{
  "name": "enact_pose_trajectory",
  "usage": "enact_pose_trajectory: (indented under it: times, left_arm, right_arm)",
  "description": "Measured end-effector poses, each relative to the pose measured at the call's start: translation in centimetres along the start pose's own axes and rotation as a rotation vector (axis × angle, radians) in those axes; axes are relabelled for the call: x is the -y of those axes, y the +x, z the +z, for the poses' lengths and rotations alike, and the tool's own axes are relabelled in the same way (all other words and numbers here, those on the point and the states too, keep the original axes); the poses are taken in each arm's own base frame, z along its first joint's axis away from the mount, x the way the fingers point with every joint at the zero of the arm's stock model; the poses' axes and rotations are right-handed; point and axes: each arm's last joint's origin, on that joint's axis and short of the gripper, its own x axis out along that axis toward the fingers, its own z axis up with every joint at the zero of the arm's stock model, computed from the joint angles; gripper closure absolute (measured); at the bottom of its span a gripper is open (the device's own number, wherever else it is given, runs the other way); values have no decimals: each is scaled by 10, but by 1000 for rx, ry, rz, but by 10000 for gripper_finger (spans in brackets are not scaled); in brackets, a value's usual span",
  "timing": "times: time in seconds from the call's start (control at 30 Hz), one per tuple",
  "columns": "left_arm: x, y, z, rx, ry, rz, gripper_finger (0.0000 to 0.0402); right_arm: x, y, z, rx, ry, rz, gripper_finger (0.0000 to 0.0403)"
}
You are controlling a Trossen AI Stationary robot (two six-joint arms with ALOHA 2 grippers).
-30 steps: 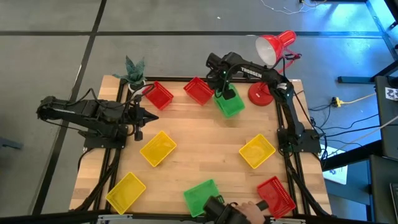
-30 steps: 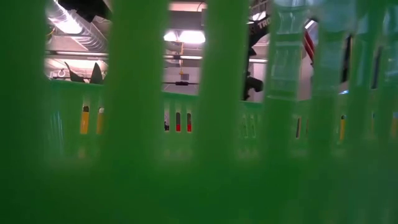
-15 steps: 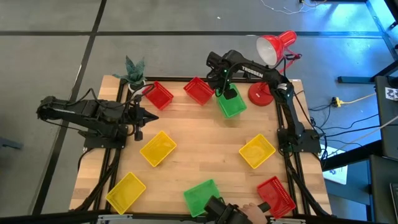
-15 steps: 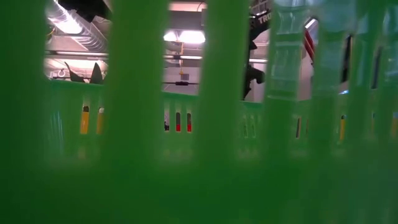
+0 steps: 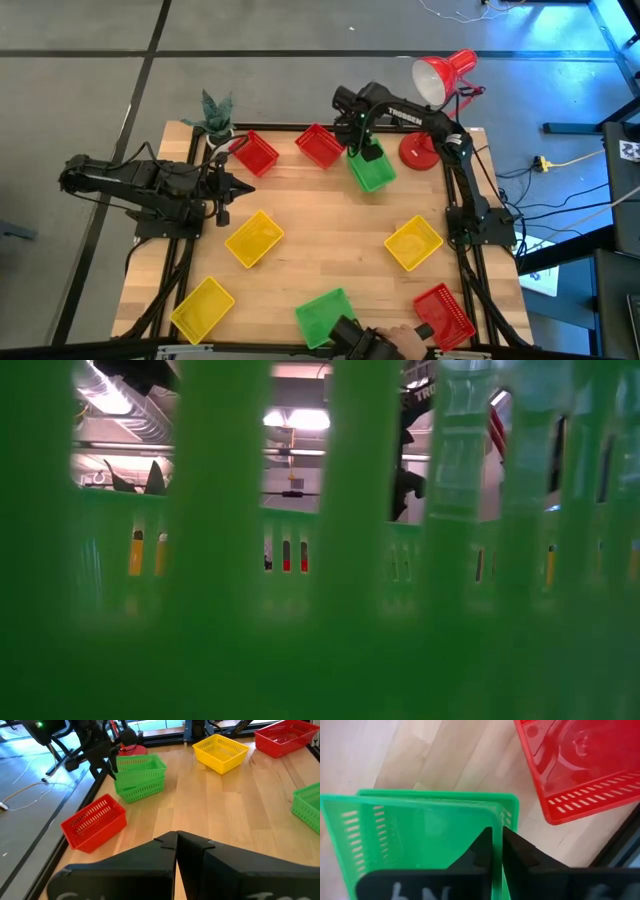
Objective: Stack baskets by color
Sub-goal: Stack the middle green bin on the top green bin
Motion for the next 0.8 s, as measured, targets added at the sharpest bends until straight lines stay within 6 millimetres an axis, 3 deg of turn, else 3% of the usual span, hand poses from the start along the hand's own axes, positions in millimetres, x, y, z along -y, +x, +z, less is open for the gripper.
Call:
enact_pose_trajectory:
  times: [0.6,0.8]
  left_arm:
    - [0,0,0,0,0,0,401]
    - [0,0,0,0,0,0,401]
  right_arm:
    - [2,3,0,-10,127,-30,365]
    - [0,3,-2,-32,89,-10,373]
